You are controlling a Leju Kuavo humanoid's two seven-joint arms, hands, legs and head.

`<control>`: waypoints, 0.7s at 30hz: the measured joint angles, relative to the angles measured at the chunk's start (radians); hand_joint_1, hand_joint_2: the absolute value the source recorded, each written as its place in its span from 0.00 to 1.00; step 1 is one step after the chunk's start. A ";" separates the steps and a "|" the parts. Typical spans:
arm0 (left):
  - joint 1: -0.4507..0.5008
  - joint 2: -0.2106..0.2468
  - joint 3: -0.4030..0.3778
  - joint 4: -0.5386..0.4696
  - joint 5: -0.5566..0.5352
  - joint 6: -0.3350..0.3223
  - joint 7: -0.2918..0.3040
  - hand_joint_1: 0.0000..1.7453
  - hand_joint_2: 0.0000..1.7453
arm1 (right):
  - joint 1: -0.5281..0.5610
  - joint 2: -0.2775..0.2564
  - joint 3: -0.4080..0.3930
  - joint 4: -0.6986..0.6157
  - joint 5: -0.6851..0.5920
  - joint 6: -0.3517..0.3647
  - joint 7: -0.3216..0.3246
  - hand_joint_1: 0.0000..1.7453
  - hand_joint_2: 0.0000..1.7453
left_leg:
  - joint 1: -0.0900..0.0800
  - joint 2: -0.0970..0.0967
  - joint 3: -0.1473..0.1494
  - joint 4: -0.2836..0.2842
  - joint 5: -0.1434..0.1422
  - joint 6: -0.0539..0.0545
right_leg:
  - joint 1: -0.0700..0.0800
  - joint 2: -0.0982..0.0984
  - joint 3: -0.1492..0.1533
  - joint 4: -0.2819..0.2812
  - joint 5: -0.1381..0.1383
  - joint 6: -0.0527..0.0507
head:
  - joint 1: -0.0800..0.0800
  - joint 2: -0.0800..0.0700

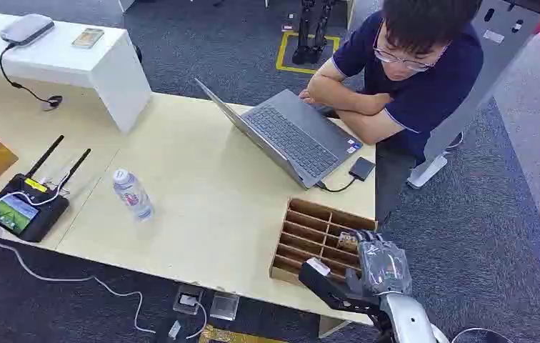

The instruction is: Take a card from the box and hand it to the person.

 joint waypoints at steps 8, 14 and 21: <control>0.000 0.000 0.000 0.000 0.000 0.000 0.000 0.00 0.00 | -0.002 0.000 0.000 0.004 -0.001 -0.002 0.000 0.36 1.00 | 0.000 0.000 0.000 0.000 0.000 0.000 | 0.000 0.000 0.000 0.000 0.000 0.000 | 0.000 0.000; 0.000 0.000 0.000 0.000 0.000 0.000 0.000 0.00 0.00 | -0.004 0.000 0.000 0.008 -0.001 -0.002 0.000 0.38 1.00 | 0.000 0.000 0.000 0.000 0.000 0.000 | 0.000 0.000 0.000 0.000 0.000 0.000 | 0.000 0.000; 0.000 0.000 -0.002 0.000 -0.010 -0.002 0.000 0.00 0.00 | -0.009 0.000 0.000 0.008 0.014 -0.008 0.000 0.36 1.00 | 0.000 0.000 0.000 0.000 0.000 0.000 | 0.000 0.000 0.000 0.000 0.000 0.000 | 0.000 0.000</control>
